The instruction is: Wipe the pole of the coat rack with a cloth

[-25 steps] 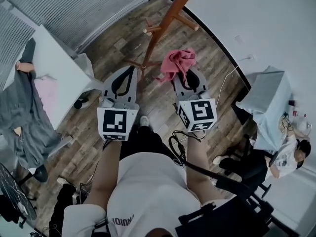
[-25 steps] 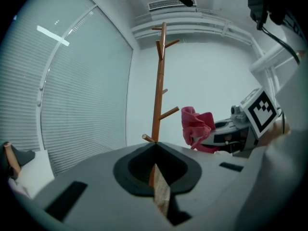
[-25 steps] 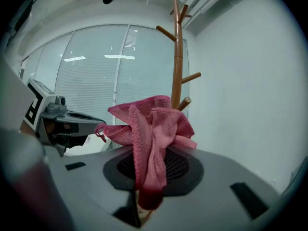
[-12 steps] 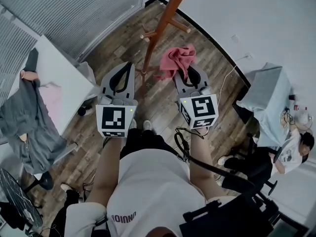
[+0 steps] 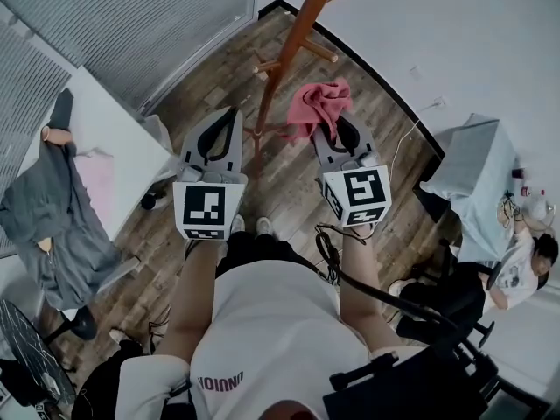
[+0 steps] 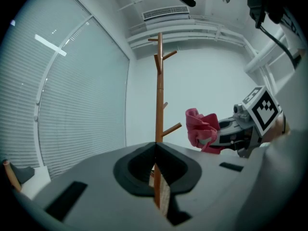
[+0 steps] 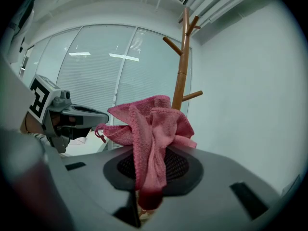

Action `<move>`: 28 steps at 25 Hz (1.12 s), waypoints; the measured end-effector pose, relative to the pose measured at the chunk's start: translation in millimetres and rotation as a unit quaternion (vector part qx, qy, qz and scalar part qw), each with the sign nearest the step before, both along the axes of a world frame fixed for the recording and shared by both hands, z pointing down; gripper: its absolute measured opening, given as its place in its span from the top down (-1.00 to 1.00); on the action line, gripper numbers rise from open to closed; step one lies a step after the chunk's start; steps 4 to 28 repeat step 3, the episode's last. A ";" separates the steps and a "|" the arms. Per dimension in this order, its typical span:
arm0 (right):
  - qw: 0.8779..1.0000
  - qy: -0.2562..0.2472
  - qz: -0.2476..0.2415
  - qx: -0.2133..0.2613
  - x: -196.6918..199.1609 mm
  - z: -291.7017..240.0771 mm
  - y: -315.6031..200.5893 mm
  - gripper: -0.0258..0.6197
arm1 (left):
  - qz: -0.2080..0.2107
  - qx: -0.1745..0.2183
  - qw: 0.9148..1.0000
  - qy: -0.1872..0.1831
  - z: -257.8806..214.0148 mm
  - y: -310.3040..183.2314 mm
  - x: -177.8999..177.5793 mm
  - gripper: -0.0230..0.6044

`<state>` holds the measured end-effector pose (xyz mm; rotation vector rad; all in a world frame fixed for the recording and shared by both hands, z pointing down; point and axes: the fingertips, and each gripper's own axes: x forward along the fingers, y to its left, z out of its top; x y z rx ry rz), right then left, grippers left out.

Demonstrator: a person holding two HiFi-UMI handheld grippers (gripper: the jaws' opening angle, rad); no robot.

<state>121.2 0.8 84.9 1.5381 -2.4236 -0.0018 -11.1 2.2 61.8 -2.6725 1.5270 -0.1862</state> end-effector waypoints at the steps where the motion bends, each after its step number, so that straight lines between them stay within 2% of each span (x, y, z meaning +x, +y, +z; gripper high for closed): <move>1: 1.000 0.001 -0.001 0.002 -1.3 -0.8 0.8 0.63 | 0.000 0.001 1.000 0.000 -0.6 0.5 -1.0 0.88; 28: 1.000 0.004 -0.003 0.004 -4.0 -2.2 2.6 0.63 | 0.000 0.004 1.000 -0.001 -1.6 2.0 -3.0 0.88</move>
